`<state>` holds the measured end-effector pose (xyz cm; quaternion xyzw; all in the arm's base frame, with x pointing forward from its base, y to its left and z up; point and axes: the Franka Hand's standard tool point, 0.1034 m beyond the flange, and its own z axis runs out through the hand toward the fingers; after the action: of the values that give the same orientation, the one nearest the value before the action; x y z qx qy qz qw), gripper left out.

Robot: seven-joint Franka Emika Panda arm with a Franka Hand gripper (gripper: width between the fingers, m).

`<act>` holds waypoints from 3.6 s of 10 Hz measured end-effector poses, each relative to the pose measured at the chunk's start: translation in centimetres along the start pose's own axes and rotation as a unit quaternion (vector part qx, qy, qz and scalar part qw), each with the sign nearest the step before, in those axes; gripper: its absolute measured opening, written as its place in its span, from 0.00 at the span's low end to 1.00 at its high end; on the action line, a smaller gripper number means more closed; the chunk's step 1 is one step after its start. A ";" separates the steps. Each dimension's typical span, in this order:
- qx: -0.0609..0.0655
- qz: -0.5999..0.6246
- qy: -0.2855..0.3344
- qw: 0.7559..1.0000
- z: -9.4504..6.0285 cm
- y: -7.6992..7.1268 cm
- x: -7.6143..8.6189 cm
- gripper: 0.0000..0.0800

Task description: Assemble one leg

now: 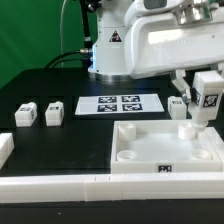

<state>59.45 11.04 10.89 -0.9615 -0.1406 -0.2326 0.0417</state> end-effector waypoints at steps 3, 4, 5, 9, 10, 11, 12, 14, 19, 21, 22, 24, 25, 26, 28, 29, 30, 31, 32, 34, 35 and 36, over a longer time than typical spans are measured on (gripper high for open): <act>-0.011 -0.003 0.031 0.999 0.0 0.8 0.0 0.36; -0.016 -0.002 0.046 0.999 0.1 1.0 0.0 0.36; -0.014 -0.002 0.042 0.999 0.2 0.9 -0.1 0.36; -0.011 0.010 0.047 0.999 2.4 0.4 -1.6 0.36; -0.009 0.008 0.048 0.999 2.5 0.1 -1.5 0.36; -0.008 0.006 0.050 0.999 2.7 -0.3 -1.6 0.36; -0.006 0.003 0.049 0.999 2.8 -0.8 -1.5 0.36; -0.005 0.000 0.049 0.999 2.9 -1.1 -1.6 0.36; -0.004 -0.001 0.042 0.999 3.8 -0.9 -2.5 0.36; -0.005 -0.002 0.043 0.999 3.8 -0.8 -2.5 0.36; -0.005 -0.002 0.043 0.999 3.8 -0.8 -2.5 0.36; -0.003 -0.004 0.039 0.999 3.5 -0.9 -2.2 0.46; -0.003 -0.005 0.041 0.999 3.3 -1.1 -1.9 0.65; -0.003 -0.006 0.042 0.999 3.2 -1.1 -1.7 0.65; -0.006 -0.009 0.049 0.999 2.4 -0.8 -0.9 0.78; -0.007 -0.009 0.048 0.999 2.1 -0.7 -0.7 0.81; -0.008 -0.009 0.051 0.999 1.6 -0.5 -0.2 0.81; -0.009 -0.010 0.053 0.998 1.3 -0.5 0.1 0.81; -0.009 -0.010 0.054 0.998 1.2 -0.5 0.1 0.81; -0.010 -0.010 0.056 0.998 1.0 -0.4 0.4 0.81; -0.010 -0.010 0.053 0.998 1.0 -0.3 0.3 0.81; -0.007 -0.010 0.043 0.999 1.1 -0.4 0.2 0.81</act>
Offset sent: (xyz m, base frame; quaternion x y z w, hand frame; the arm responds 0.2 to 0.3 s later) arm 0.0000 0.0000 0.0000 0.0000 0.0899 0.0000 0.9960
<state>59.98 11.59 10.02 -0.9494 -0.1471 -0.2746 0.0388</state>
